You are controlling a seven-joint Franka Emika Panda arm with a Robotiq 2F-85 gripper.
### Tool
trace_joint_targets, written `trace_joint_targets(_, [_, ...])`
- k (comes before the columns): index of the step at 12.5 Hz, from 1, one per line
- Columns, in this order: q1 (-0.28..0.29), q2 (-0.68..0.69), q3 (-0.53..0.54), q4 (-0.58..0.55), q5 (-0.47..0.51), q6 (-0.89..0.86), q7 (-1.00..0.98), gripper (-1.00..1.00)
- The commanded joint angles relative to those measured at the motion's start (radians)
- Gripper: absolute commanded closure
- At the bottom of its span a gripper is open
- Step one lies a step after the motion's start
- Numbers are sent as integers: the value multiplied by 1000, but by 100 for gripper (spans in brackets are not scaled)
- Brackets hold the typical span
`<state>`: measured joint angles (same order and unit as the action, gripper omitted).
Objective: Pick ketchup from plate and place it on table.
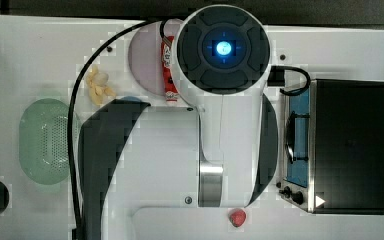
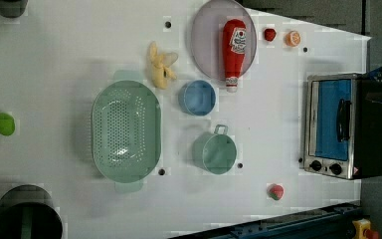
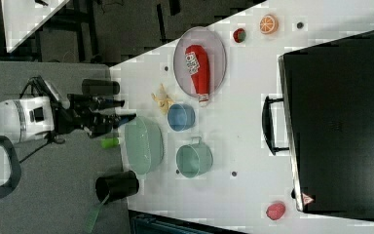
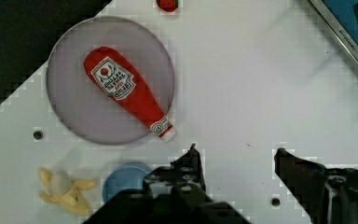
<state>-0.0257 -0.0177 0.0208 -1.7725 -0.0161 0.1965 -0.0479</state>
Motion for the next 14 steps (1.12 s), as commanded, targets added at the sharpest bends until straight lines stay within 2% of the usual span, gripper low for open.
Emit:
trace_joint_targets(1, [-104, -193, 46, -47, 29, -195, 52, -60])
trace_joint_targets(3, [-102, -185, 53, -53, 29, -192, 51, -99])
trace_joint_targets(9, [-83, -54, 107, -56, 29, -144, 16, -100])
trace_joint_targets(14, [-68, 130, 134, -55, 28, 31, -159, -100])
